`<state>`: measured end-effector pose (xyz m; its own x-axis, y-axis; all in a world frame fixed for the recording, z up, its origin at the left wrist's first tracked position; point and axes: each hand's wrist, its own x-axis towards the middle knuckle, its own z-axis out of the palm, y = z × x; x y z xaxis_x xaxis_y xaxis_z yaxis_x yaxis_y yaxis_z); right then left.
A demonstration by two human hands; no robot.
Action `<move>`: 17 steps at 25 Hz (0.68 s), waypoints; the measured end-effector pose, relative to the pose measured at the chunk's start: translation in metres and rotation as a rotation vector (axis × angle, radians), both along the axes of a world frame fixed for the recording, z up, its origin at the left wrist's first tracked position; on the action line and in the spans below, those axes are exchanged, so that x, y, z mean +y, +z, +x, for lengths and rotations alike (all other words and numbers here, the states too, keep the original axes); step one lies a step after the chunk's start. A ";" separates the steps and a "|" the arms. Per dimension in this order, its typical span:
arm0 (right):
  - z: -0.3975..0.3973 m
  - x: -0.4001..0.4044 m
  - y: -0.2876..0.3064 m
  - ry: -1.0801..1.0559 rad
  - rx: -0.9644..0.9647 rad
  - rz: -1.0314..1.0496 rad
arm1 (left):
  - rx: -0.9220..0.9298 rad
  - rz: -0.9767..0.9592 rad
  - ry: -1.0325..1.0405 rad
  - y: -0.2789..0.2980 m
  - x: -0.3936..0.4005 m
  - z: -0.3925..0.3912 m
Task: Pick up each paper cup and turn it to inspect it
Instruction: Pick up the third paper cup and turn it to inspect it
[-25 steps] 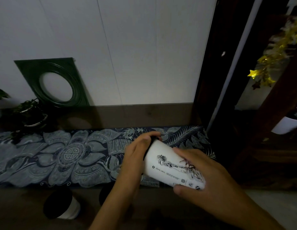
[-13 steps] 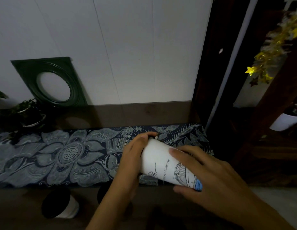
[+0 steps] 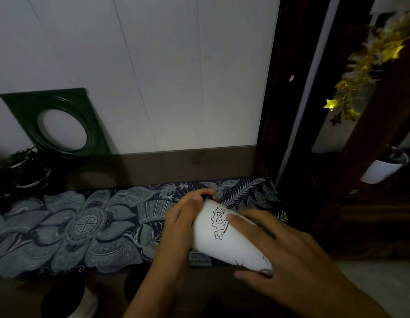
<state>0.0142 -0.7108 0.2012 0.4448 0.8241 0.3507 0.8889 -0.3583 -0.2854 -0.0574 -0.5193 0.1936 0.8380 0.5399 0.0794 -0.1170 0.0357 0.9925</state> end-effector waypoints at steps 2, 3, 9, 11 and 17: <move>-0.001 0.001 0.000 -0.028 0.075 0.045 | -0.003 0.009 -0.022 -0.002 0.000 0.001; -0.004 0.001 0.008 -0.032 0.401 0.136 | -0.008 0.029 -0.032 -0.003 0.000 0.001; 0.000 0.001 0.013 0.047 1.399 0.366 | -0.035 0.062 -0.049 -0.007 0.004 0.001; 0.003 0.000 0.011 0.066 0.620 0.059 | -0.003 0.034 -0.013 -0.007 0.005 0.006; 0.010 -0.006 0.023 -0.016 1.027 0.288 | -0.041 0.091 -0.075 -0.005 0.005 0.005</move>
